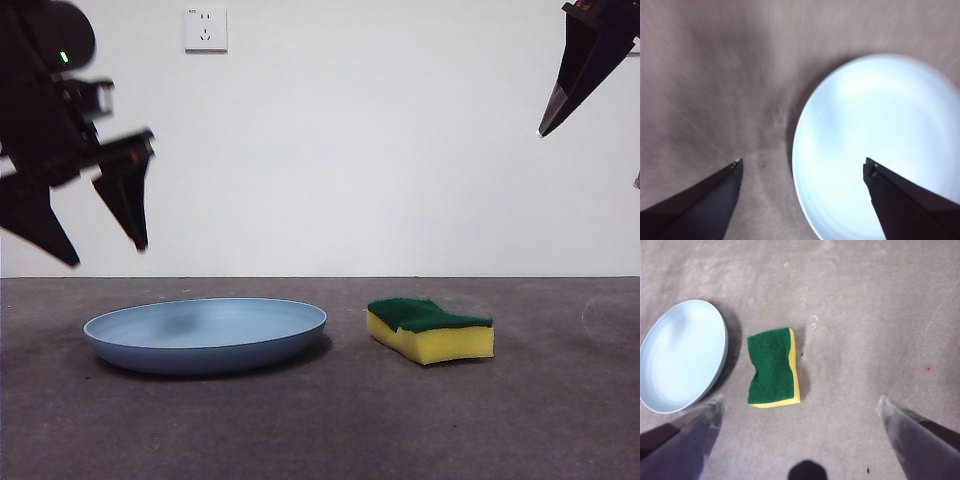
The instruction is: Pick up the plate,pick up the cloth,clean the plate with the cloth
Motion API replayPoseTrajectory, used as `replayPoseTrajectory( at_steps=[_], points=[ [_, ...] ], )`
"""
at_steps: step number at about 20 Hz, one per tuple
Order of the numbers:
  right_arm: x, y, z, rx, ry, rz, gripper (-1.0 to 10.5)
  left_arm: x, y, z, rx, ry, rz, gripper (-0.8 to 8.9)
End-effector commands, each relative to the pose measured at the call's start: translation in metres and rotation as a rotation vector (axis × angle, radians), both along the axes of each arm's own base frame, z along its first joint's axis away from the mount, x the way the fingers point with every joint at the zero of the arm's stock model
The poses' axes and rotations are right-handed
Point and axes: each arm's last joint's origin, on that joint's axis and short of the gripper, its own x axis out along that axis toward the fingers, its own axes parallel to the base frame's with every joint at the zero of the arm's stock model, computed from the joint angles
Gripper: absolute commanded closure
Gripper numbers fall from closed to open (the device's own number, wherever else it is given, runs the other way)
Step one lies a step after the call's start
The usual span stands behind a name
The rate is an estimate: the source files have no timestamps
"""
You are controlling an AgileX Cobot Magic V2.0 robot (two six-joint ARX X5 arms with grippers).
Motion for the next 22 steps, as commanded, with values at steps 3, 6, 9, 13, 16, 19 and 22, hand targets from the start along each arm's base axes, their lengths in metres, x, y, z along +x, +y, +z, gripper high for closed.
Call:
replayPoseTrajectory(
  at_steps=[3, 6, 9, 13, 16, 19, 22],
  points=[
    [0.0, 0.0, -0.001, 0.004, 0.004, -0.004, 4.1, 0.008, -0.011, -0.028, 0.041, 0.074, -0.053, 4.13],
    [0.0, 0.0, -0.001, 0.004, 0.004, -0.004, 4.1, 0.012, -0.015, -0.043, 0.086, 0.105, -0.05, 4.14],
    [0.0, 0.0, -0.001, 0.004, 0.004, -0.004, 4.1, 0.015, -0.016, -0.049, 0.089, 0.113, -0.053, 4.14],
    [0.0, 0.0, -0.001, 0.004, 0.004, -0.004, 4.1, 0.017, -0.016, -0.049, 0.082, 0.091, -0.057, 5.12],
    [0.0, 0.0, -0.001, 0.004, 0.004, -0.004, 4.1, 0.018, -0.017, -0.052, 0.087, 0.096, -0.073, 5.02],
    [0.0, 0.0, -0.001, 0.004, 0.004, -0.004, 4.1, 0.018, -0.017, -0.054, 0.09, 0.103, -0.074, 5.02],
    [0.0, 0.0, -0.001, 0.004, 0.004, -0.004, 4.1, 0.018, -0.019, -0.058, 0.093, 0.116, -0.08, 5.02]
  ],
)
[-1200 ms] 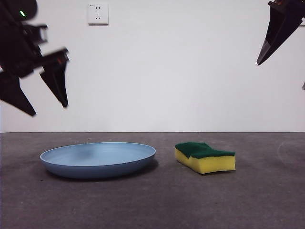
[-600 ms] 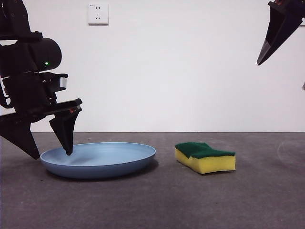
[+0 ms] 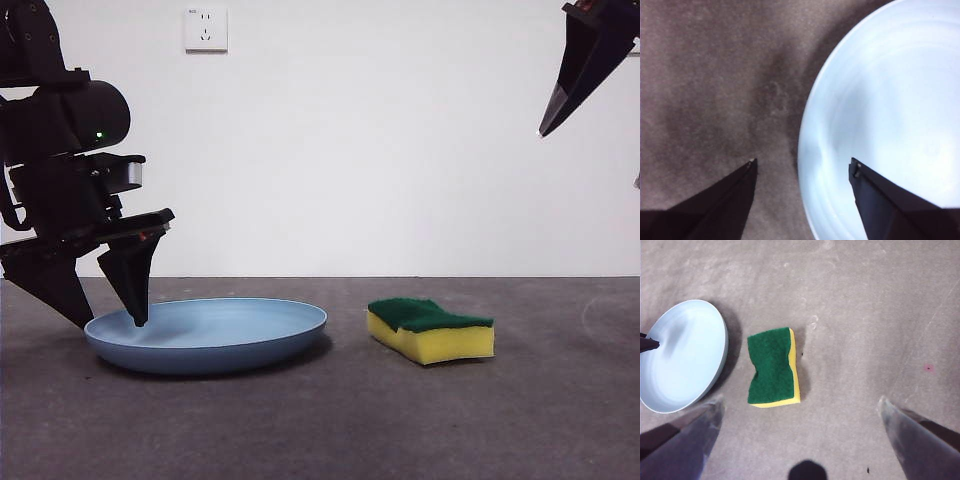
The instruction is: Pick up the plate,pick up the cloth,clean the plate with the cloth
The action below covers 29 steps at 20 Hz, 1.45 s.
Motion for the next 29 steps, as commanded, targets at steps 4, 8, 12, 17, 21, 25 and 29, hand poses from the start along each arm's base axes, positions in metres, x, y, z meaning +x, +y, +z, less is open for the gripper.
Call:
replayPoseTrajectory(
  at_steps=[4, 8, 12, 17, 21, 25, 29],
  points=[
    [0.0, 0.0, -0.001, 0.008, 0.008, -0.009, 4.1, 0.001, -0.006, -0.015, 0.022, 0.047, -0.028, 5.34],
    [0.0, 0.0, -0.001, 0.009, 0.007, -0.009, 4.1, 0.001, -0.008, -0.015, 0.026, 0.039, -0.043, 8.21],
    [0.002, 0.0, 0.0, 0.011, -0.014, -0.007, 4.1, 0.0, -0.008, -0.01, 0.031, 0.026, -0.062, 8.21],
    [0.004, 0.009, 0.007, -0.004, -0.071, 0.046, 4.1, -0.009, -0.006, 0.021, 0.015, -0.053, -0.066, 8.21],
    [0.016, 0.032, 0.028, -0.021, -0.081, 0.141, 4.1, -0.025, -0.002, 0.059, 0.0, -0.148, -0.081, 8.21],
    [0.039, 0.067, 0.037, -0.187, -0.022, 0.221, 4.1, -0.044, 0.003, 0.092, -0.015, -0.235, -0.083, 8.21],
    [0.069, 0.101, 0.018, -0.285, 0.044, 0.28, 4.1, -0.058, 0.006, 0.112, -0.028, -0.297, -0.082, 8.21]
  ],
)
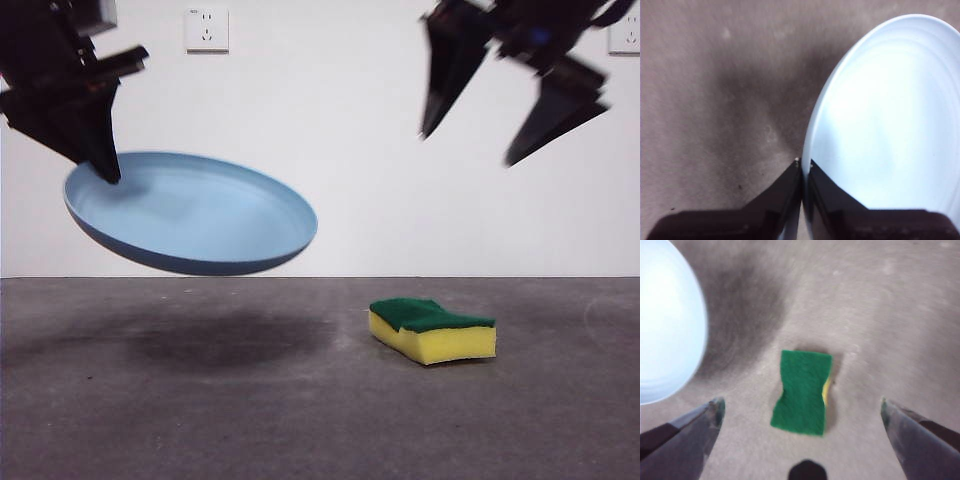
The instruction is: Pick up the plate,pick up the cloth,clean the plate with the cloth
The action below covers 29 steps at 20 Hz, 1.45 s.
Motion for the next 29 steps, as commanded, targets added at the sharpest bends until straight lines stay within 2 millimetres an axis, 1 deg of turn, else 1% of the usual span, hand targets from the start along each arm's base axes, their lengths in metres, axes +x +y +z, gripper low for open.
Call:
replayPoseTrajectory(
  at_steps=[1, 5, 9, 11, 13, 14, 16, 18, 20, 21, 23, 25, 27, 29],
  points=[
    [0.017, 0.017, -0.022, -0.07, 0.048, 0.032, 4.1, -0.005, 0.0, 0.002, 0.003, -0.003, -0.012, 8.21],
    [0.04, 0.035, -0.068, -0.157, 0.138, 0.052, 4.1, -0.008, 0.001, 0.001, 0.009, 0.018, -0.012, 8.21],
    [0.052, 0.045, -0.111, -0.207, 0.235, 0.082, 4.1, -0.008, 0.001, 0.001, 0.009, 0.017, -0.013, 8.21],
    [0.054, 0.049, -0.125, -0.22, 0.265, 0.091, 4.1, -0.008, 0.001, 0.001, 0.01, 0.017, -0.014, 8.21],
    [0.056, 0.052, -0.132, -0.223, 0.277, 0.098, 4.2, -0.008, 0.001, 0.001, 0.01, 0.015, -0.015, 8.21],
    [0.056, 0.054, -0.133, -0.224, 0.274, 0.103, 4.2, -0.008, 0.001, 0.001, 0.01, 0.015, -0.015, 8.21],
    [0.055, 0.056, -0.133, -0.224, 0.267, 0.107, 5.3, -0.008, 0.001, 0.001, 0.01, 0.015, -0.014, 8.21],
    [0.055, 0.057, -0.133, -0.226, 0.266, 0.107, 6.8, -0.008, 0.001, 0.001, 0.01, 0.015, -0.014, 8.21],
    [0.055, 0.057, -0.133, -0.224, 0.267, 0.105, 9.1, -0.008, 0.001, 0.001, 0.01, 0.015, -0.014, 8.21],
    [0.055, 0.057, -0.133, -0.224, 0.267, 0.105, 9.7, -0.008, 0.001, 0.001, 0.01, 0.016, -0.014, 8.21],
    [0.055, 0.057, -0.133, -0.224, 0.267, 0.103, 9.6, -0.008, 0.001, 0.001, 0.012, 0.017, -0.013, 8.21],
    [0.054, 0.057, -0.129, -0.204, 0.268, 0.082, 9.6, -0.008, 0.001, 0.001, 0.012, 0.015, -0.013, 8.21],
    [0.051, 0.055, -0.114, -0.157, 0.253, 0.018, 9.6, -0.008, 0.001, 0.001, 0.011, 0.015, -0.013, 8.21],
    [0.04, 0.056, -0.084, -0.089, 0.207, -0.021, 9.6, -0.008, 0.001, 0.001, 0.011, 0.015, -0.013, 8.21]
  ],
)
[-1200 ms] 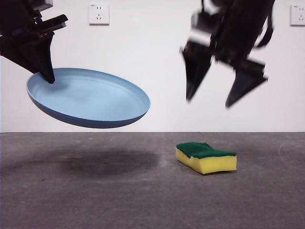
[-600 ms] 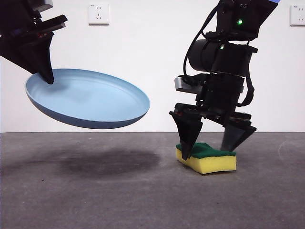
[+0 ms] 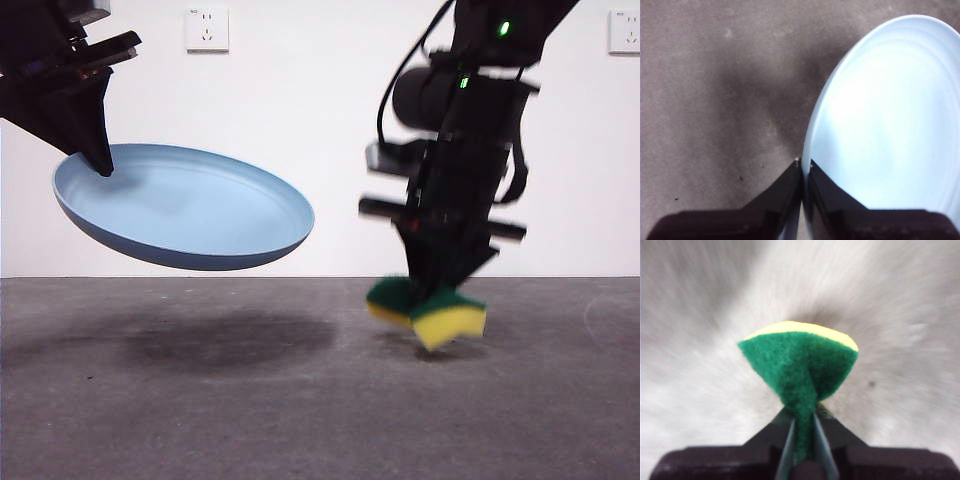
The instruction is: Pick up the plate,pick up the cloth,clean the plate with the cloth
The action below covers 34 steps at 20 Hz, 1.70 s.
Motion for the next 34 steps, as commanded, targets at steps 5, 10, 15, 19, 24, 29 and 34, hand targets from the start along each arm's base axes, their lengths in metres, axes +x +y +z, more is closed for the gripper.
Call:
replayPoseTrajectory(
  at_steps=[5, 10, 15, 19, 24, 29, 34],
  points=[
    [-0.043, 0.01, 0.094, 0.291, -0.214, 0.034, 9.6, -0.001, -0.007, -0.004, -0.007, 0.002, -0.038, 8.21],
    [-0.056, 0.033, 0.104, 0.353, -0.274, 0.098, 9.6, -0.006, -0.025, -0.002, -0.136, 0.017, -0.18, 8.21],
    [-0.055, 0.052, 0.092, 0.32, -0.306, 0.094, 9.6, -0.009, -0.039, 0.003, -0.304, 0.041, -0.292, 8.21],
    [-0.062, 0.065, 0.091, 0.344, -0.291, 0.113, 9.6, -0.008, -0.046, 0.007, -0.356, 0.019, -0.294, 8.21],
    [-0.091, 0.086, 0.086, 0.347, -0.186, 0.241, 9.6, -0.001, -0.047, 0.013, -0.389, -0.044, -0.184, 8.21],
    [-0.112, 0.076, 0.07, -0.017, -0.136, 0.212, 9.6, 0.0, -0.045, 0.012, -0.355, -0.056, -0.133, 8.21],
    [-0.099, 0.056, 0.075, -0.375, -0.419, -0.024, 9.6, -0.007, -0.045, 0.006, -0.347, 0.04, -0.184, 8.21]
  ],
)
